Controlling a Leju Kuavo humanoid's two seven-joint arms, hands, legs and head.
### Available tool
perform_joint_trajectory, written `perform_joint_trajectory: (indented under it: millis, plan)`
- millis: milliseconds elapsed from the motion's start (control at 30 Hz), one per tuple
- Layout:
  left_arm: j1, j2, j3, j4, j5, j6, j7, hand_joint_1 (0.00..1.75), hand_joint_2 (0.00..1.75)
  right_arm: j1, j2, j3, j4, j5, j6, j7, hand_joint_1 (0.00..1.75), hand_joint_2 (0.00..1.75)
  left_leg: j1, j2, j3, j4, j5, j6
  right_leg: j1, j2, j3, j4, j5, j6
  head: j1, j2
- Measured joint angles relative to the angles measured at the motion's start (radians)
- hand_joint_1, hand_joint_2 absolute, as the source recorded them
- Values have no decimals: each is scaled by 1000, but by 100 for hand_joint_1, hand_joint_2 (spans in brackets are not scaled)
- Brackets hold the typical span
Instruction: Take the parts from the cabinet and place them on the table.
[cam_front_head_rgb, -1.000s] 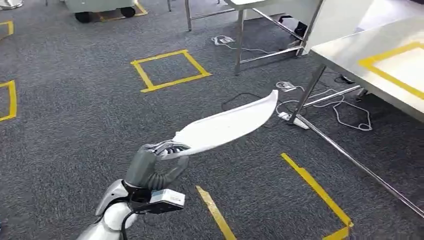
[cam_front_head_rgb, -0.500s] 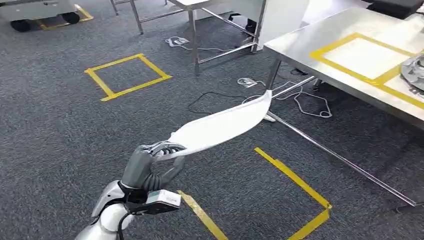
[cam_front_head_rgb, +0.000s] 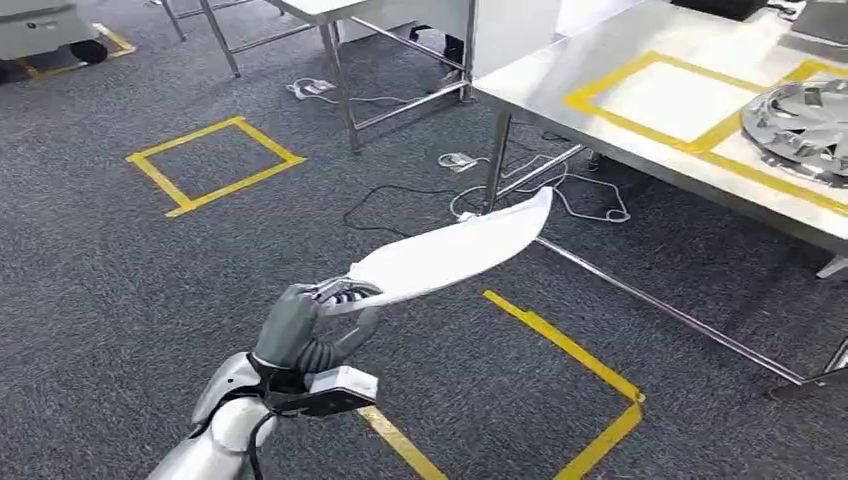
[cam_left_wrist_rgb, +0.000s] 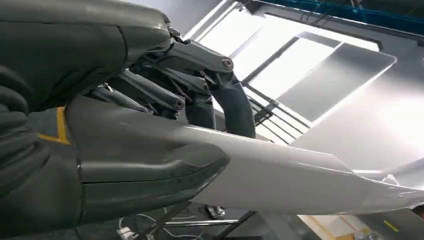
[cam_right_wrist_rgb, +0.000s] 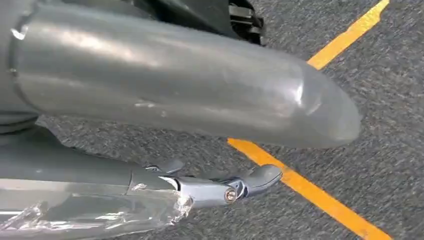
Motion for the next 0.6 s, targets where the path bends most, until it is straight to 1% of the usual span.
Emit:
perform_joint_trajectory:
  millis: [33, 67, 100, 133, 167, 200, 233, 267, 300, 333, 367, 400, 433, 467, 500, 533, 567, 600]
  plan:
    - [-2, 0, 4, 1, 0, 2, 0, 159, 175, -1, 0, 0, 0, 2, 0, 0, 0, 0, 0, -11, -27, 55, -29, -1, 0, 2, 4, 0, -4, -7, -5, 0]
    - [-1, 1, 13, 3, 0, 5, 0, 159, 175, -3, 0, 0, 0, 2, 0, 0, 0, 0, 0, -18, -76, 150, -70, -2, 1, 7, 9, 0, -7, -13, -3, 0]
    - [0, 3, 18, 6, 0, 7, 3, 159, 175, -3, 0, 0, 0, 3, 0, 0, 0, 0, 0, -20, -123, 230, -98, -2, 3, 12, 13, 0, -11, -17, -5, 0]
    - [1, 6, 21, 10, -1, 7, 4, 159, 175, -3, 0, 0, 0, 3, 1, 0, 0, 0, -1, -21, -162, 288, -107, -1, 6, 17, 18, 0, -16, -19, -4, 0]
    - [2, 6, 23, 13, 0, 7, 4, 159, 175, -2, 1, 0, 0, 3, 1, 0, 0, 0, -1, -21, -177, 296, -90, 1, 8, 22, 25, 0, -20, -20, -4, 0]
    - [2, 7, 23, 15, -1, 7, 4, 159, 175, -2, 1, 0, 0, 3, 1, 0, 0, 0, -1, -21, -171, 265, -51, 5, 9, 27, 33, 0, -27, -19, -4, 0]
    - [2, 8, 23, 15, -1, 7, 4, 159, 175, -2, 1, 0, 0, 4, 1, 0, 0, 0, -3, -21, -145, 193, 8, 13, 11, 33, 44, 0, -34, -18, -4, 0]
    - [2, 8, 24, 15, -1, 8, 4, 159, 175, -2, 2, 0, 0, 5, 1, 0, 0, 0, -6, -23, -112, 110, 61, 21, 12, 37, 55, 0, -41, -16, -3, 0]
    - [0, 8, 25, 16, -1, 10, 5, 159, 175, -1, 5, 0, 0, 5, 1, 0, 0, 0, -12, -28, -85, 35, 99, 32, 10, 39, 57, 0, -49, -12, -4, 0]
    - [-1, 7, 29, 17, -2, 10, 5, 159, 175, -3, 7, 0, 0, 8, 1, 0, 0, 0, -14, -30, -69, 15, 79, 36, 19, 43, 62, 4, -58, -3, -4, 0]
    - [-2, 7, 32, 18, -2, 11, 5, 159, 175, -3, 7, 0, 0, 10, 2, -1, 0, 0, -14, -30, -59, -2, 63, 32, 15, 44, 59, 2, -61, 2, -5, 0]
    - [-1, 6, 36, 19, -2, 14, 8, 159, 175, -2, 7, 0, 0, 11, 2, -1, 0, 0, -17, -30, -59, -7, 62, 34, 13, 42, 66, -5, -59, 8, -4, 0]
    - [-1, 6, 41, 22, -2, 17, 8, 159, 175, 1, 7, 0, 0, 12, 1, -1, 0, 0, -16, -30, -56, -15, 59, 40, 13, 40, 70, 4, -50, 15, -8, 0]
    - [-2, 4, 43, 23, -2, 19, 8, 159, 175, 1, 7, 0, 0, 15, 1, -1, 0, 0, -9, -32, -43, -20, 60, 44, 13, 39, 71, 4, -59, 19, -5, 0]
    - [-2, 1, 47, 23, -2, 21, 9, 159, 175, 0, 7, 0, 0, 18, 1, -2, 0, 0, -8, -32, -32, -25, 56, 48, 13, 29, 60, 26, -68, 24, -4, 0]
    - [-4, -2, 49, 24, -2, 21, 9, 159, 175, -4, 7, 0, 0, 20, 1, -3, 0, 0, -8, -30, -26, -25, 51, 53, 12, 21, 33, 77, -82, 28, 1, 0]
    - [-5, -3, 50, 26, -2, 22, 9, 159, 175, -6, 7, 0, 0, 21, 1, -3, 0, 0, -8, -29, -22, -24, 46, 54, 9, 18, -13, 151, -104, 32, 2, 0]
    - [-4, -4, 53, 29, -2, 23, 9, 159, 175, -6, 7, 0, 0, 23, 1, -3, 0, 0, -8, -28, -17, -24, 39, 54, 8, 17, -66, 230, -132, 37, 0, 0]
